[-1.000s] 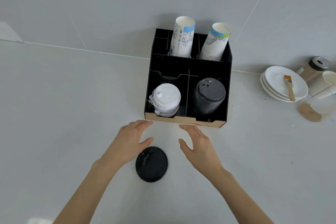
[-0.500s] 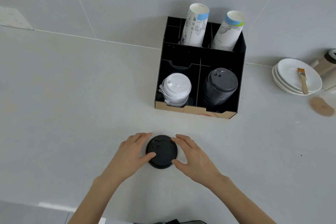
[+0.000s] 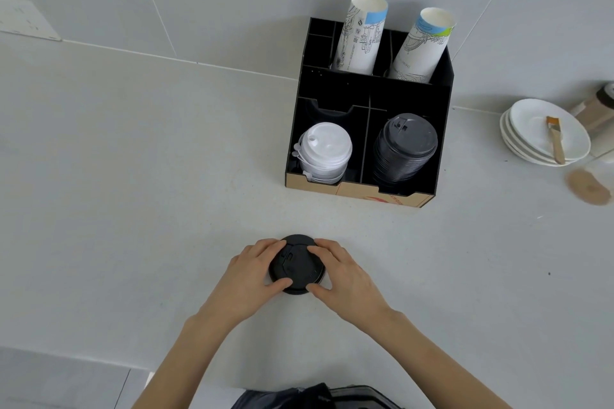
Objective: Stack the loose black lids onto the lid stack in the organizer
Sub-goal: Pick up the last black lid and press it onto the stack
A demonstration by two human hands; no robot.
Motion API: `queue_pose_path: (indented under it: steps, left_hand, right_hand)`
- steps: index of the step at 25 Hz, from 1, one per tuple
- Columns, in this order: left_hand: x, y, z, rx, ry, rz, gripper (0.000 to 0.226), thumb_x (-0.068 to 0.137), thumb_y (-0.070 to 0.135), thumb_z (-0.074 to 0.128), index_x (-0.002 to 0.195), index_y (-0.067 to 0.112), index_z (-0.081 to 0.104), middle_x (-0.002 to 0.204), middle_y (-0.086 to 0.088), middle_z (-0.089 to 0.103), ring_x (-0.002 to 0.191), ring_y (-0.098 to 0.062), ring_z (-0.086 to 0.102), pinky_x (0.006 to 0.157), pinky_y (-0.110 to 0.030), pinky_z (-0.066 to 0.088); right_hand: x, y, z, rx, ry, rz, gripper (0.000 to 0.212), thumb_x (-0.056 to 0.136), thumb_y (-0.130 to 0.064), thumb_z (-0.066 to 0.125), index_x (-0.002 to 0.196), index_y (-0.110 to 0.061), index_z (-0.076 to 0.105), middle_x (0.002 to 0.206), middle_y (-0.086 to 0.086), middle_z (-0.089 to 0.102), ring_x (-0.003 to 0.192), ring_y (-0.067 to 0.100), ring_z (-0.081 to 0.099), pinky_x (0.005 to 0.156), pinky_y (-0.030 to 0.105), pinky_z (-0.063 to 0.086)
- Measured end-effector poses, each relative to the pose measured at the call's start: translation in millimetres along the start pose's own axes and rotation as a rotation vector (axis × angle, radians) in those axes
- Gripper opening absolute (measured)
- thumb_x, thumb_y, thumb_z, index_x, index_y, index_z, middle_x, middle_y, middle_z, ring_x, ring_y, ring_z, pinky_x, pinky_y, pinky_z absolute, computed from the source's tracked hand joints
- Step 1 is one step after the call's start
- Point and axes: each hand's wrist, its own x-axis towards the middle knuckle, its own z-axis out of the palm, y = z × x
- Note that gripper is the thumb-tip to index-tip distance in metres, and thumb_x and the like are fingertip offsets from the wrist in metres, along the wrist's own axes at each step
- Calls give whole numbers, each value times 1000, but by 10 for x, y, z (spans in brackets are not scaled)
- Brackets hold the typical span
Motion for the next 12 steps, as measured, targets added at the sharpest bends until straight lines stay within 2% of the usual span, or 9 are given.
queue_pose_path:
  steps: [12]
  left_hand:
    - [154, 194, -109, 4, 30, 90, 61, 81, 30, 60, 134, 20, 31, 142, 2, 33, 124, -19, 35, 106, -34, 30]
  right_hand:
    - [-20, 69, -293, 102, 154, -44, 51, 82, -23, 60, 129, -18, 39, 141, -4, 35, 126, 10, 37, 102, 18, 29]
